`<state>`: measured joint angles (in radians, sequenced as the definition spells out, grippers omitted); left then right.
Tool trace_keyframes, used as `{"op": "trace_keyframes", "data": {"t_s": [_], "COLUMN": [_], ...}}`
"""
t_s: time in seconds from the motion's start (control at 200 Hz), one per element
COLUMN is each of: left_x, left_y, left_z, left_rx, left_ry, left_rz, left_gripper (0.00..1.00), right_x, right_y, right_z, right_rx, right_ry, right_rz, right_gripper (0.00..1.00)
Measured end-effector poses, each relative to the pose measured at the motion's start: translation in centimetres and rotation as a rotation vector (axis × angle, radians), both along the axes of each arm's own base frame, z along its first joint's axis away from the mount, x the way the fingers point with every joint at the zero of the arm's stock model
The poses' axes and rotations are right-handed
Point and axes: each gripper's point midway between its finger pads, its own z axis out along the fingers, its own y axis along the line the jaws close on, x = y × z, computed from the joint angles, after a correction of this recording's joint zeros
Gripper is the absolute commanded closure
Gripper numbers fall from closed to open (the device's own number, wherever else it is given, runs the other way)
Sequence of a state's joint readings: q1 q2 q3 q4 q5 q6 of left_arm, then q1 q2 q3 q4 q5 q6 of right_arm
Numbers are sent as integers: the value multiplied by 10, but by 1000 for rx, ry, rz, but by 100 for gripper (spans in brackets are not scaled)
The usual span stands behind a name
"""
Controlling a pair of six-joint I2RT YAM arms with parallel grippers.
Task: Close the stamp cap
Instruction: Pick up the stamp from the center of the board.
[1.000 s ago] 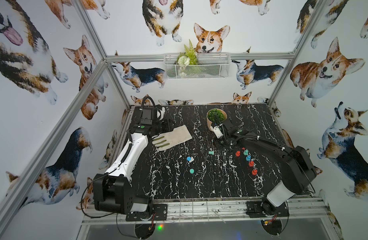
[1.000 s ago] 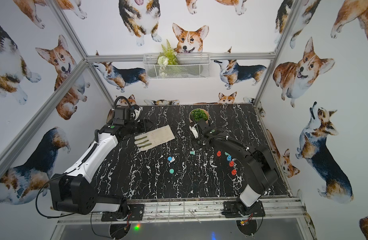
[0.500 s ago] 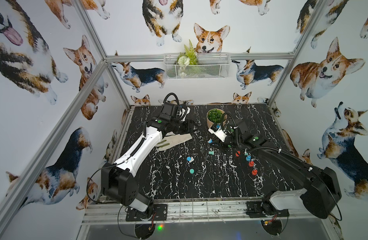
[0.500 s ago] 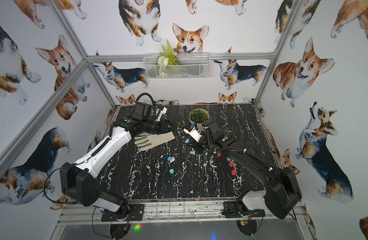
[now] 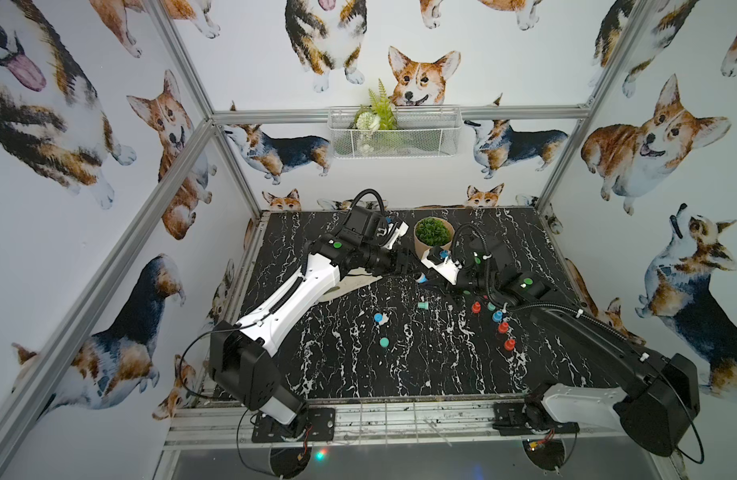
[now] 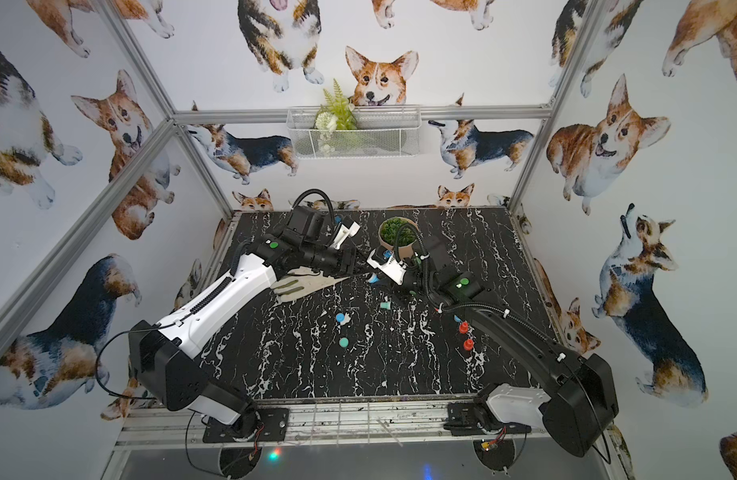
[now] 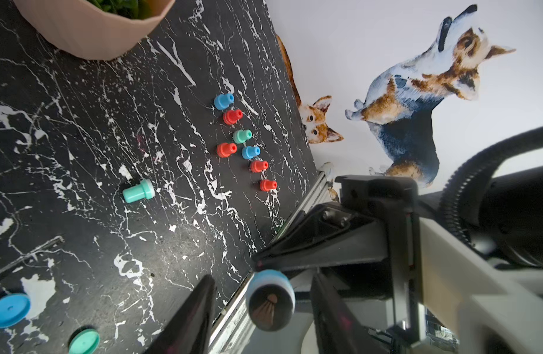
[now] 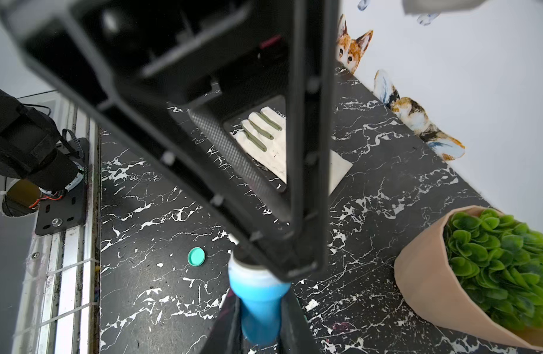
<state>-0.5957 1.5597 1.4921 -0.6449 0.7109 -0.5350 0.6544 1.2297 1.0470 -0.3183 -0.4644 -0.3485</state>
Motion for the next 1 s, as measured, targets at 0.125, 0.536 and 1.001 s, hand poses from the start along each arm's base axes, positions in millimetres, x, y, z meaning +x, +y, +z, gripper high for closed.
{"op": "trace_keyframes", "data": {"t_s": [0.125,0.536,1.001], "left_x": [-4,-16,-18], "left_y": [-2,-10,-10], "left_z": [0,5,16], "left_rx": [10,-12,-28], "left_ry": [7,25,7], "left_rz": [-9,-57,-65], "left_gripper": [51,63,79], "right_x": [-1,2,1], "right_y": [0,1,0], "right_z": [6,16,25], "right_rx": [7,15,22], "right_ry": [-23,-68,-98], "right_rz": [9,3,7], "right_gripper": [86,86,69]}}
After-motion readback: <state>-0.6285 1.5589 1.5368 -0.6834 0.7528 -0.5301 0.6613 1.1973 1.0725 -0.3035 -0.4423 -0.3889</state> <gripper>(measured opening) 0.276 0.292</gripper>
